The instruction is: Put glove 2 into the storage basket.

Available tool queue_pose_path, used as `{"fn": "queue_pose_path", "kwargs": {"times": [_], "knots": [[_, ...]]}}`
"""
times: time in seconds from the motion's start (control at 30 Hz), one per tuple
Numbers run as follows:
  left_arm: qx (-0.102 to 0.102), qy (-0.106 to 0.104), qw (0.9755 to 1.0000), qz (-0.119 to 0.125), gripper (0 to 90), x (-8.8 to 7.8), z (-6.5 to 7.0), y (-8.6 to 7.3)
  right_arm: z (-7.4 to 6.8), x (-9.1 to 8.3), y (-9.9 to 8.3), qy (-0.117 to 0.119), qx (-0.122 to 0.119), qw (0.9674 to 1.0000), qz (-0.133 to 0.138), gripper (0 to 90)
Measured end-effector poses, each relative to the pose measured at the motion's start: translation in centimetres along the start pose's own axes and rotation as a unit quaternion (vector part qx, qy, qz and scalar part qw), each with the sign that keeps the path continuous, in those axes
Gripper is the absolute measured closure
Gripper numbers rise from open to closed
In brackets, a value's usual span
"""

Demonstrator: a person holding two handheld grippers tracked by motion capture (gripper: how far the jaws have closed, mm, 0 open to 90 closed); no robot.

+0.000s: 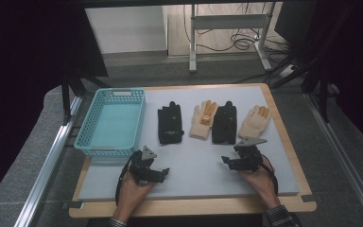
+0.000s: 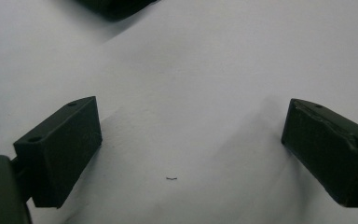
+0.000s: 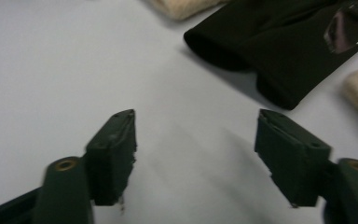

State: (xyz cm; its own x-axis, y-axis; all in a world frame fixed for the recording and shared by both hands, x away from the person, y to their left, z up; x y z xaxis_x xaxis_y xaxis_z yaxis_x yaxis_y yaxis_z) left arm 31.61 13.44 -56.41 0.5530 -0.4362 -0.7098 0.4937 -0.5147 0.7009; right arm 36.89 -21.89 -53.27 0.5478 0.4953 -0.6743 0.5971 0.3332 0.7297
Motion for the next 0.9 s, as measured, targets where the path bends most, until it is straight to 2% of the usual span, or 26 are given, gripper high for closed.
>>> {"fn": "queue_pose_path", "kwargs": {"times": [0.07, 0.13, 0.17, 0.2, 0.3, 0.33, 0.43, 0.57, 0.6, 0.67, 0.7, 0.73, 0.8, 0.83, 0.9], "knots": [[0.0, 0.0, 1.0, 0.0, 5.4, 0.0, 0.0, 0.0, 0.8, 0.0, 1.0, 0.002, 0.007, 0.9999, 0.007, 41.3], [0.0, 0.0, 1.0, 0.0, 5.4, 0.0, 0.0, 0.0, 1.0, 0.0, 1.4, 0.002, 0.011, 0.9999, 0.008, 43.7], [0.0, 0.0, 1.0, 0.0, 5.4, 0.0, 0.0, 0.0, 1.7, 0.1, 2.3, -0.003, 0.009, 0.9999, 0.011, 48.6], [0.0, 0.0, 1.0, 0.0, 5.4, 0.0, 0.0, 0.0, 1.7, 0.1, 2.3, -0.003, 0.009, 0.9999, 0.011, 48.6], [0.0, 0.0, 1.0, 0.0, 5.5, 0.0, 0.0, 0.0, 2.9, 0.7, 4.1, -0.016, 0.01, 0.9997, 0.014, 56.7], [0.0, 0.0, 1.0, 0.0, 5.5, 0.0, 0.0, 0.0, 2.9, 0.7, 4.1, -0.016, 0.01, 0.9997, 0.014, 56.7], [0.0, 0.0, 1.0, -0.001, 5.4, 0.0, 0.0, 0.0, 4.1, 1.7, 5.9, -0.029, 0.014, 0.9994, 0.014, 58.9], [0.0, 0.0, 1.0, 0.0, 5.4, 0.0, 0.0, 0.0, 4.9, 2.7, 7.1, -0.037, 0.016, 0.9991, 0.012, 56.5], [0.0, -0.001, 1.0, 0.0, 5.4, 0.0, 0.0, 0.0, 5.2, 3.5, 7.8, -0.043, 0.019, 0.9988, 0.01, 51.9], [0.0, -0.001, 1.0, 0.0, 5.4, 0.0, 0.0, 0.0, 5.4, 4.0, 8.2, -0.047, 0.021, 0.9986, 0.009, 49.1], [0.0, -0.001, 1.0, 0.0, 5.4, 0.0, 0.0, 0.0, 5.8, 4.8, 8.9, -0.058, 0.024, 0.998, 0.008, 43.1], [0.0, -0.001, 1.0, 0.0, 5.4, 0.0, 0.0, 0.0, 5.8, 4.8, 8.9, -0.058, 0.024, 0.998, 0.008, 43.1], [0.0, 0.0, 1.0, 0.001, 5.4, 0.0, 0.0, 0.0, 6.3, 5.7, 9.5, -0.067, 0.028, 0.9974, 0.006, 37.3], [0.0, -0.001, 1.0, 0.001, 5.4, 0.0, 0.0, 0.0, 6.7, 6.5, 9.9, -0.07, 0.037, 0.9968, 0.001, 35.8], [0.0, -0.001, 1.0, 0.001, 5.4, 0.0, 0.0, 0.0, 6.8, 6.9, 10.1, -0.071, 0.041, 0.9967, -0.004, 35.4]]}}
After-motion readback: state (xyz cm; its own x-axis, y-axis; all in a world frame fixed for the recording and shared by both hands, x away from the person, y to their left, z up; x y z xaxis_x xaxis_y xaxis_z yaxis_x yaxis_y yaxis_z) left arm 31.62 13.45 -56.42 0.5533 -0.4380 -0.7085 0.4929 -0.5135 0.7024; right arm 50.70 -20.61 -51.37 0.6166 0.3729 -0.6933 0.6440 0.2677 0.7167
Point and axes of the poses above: each handheld gripper's, and its own axes: x roughly forward along the jaws, y roughly out of its top, z roughly to its right, the point moved 2 cm from there along x, roughly forward along the jaws, and after that the axes turned 9 degrees about x, right-handed, at the moved point
